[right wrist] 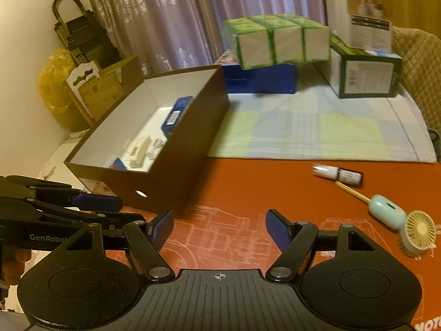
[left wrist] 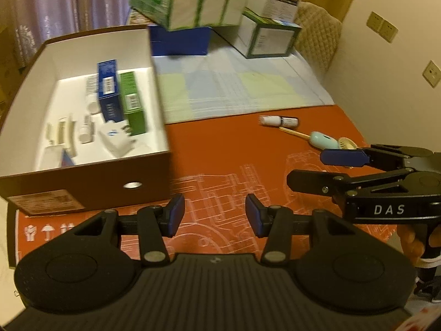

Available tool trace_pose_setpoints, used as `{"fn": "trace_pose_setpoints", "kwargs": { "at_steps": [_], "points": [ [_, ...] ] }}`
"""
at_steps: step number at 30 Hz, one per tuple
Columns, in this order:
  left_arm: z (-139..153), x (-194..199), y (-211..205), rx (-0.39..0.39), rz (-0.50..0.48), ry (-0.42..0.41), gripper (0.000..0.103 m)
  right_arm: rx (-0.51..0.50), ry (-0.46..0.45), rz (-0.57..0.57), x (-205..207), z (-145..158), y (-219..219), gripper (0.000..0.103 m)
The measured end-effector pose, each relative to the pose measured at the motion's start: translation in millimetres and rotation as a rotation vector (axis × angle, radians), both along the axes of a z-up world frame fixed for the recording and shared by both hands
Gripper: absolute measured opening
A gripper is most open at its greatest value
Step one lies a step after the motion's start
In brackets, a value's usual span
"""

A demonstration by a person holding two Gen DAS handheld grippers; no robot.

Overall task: Organize rigid objects
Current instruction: 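Move both open tools away from the shoebox toward the fan and bottle, then grasp the mint-green fan with the right tool while the left tool grasps the brown bottle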

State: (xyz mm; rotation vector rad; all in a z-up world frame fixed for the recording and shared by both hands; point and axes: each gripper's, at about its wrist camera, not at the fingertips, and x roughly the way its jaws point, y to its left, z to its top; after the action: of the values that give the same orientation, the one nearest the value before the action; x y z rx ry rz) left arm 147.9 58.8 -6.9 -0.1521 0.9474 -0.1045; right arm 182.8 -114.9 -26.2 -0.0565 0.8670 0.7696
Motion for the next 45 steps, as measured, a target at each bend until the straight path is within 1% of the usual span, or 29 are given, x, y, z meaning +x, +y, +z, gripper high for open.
{"fn": "trace_pose_setpoints", "kwargs": {
  "at_steps": [15,21,28,34,40,45],
  "points": [
    [-19,35,-83,0.002,-0.11,0.019,0.044,-0.015,0.043,-0.136,17,-11,-90,0.071],
    [-30,52,-107,0.012,-0.114,0.014,0.044,-0.049,0.053,-0.188,30,-22,-127,0.071],
    [-44,72,-127,0.027,-0.104,0.013,0.044,-0.107,0.04,-0.245,59,-34,-163,0.071],
    [-55,91,-141,0.042,-0.106,0.027,0.044,-0.14,0.016,-0.234,81,-45,-179,0.071],
    [-63,104,-149,0.053,-0.098,0.041,0.044,-0.204,-0.033,-0.178,103,-61,-180,0.071],
    [-69,113,-149,0.061,-0.086,0.054,0.044,-0.265,-0.054,-0.13,119,-75,-178,0.071]
  ]
}}
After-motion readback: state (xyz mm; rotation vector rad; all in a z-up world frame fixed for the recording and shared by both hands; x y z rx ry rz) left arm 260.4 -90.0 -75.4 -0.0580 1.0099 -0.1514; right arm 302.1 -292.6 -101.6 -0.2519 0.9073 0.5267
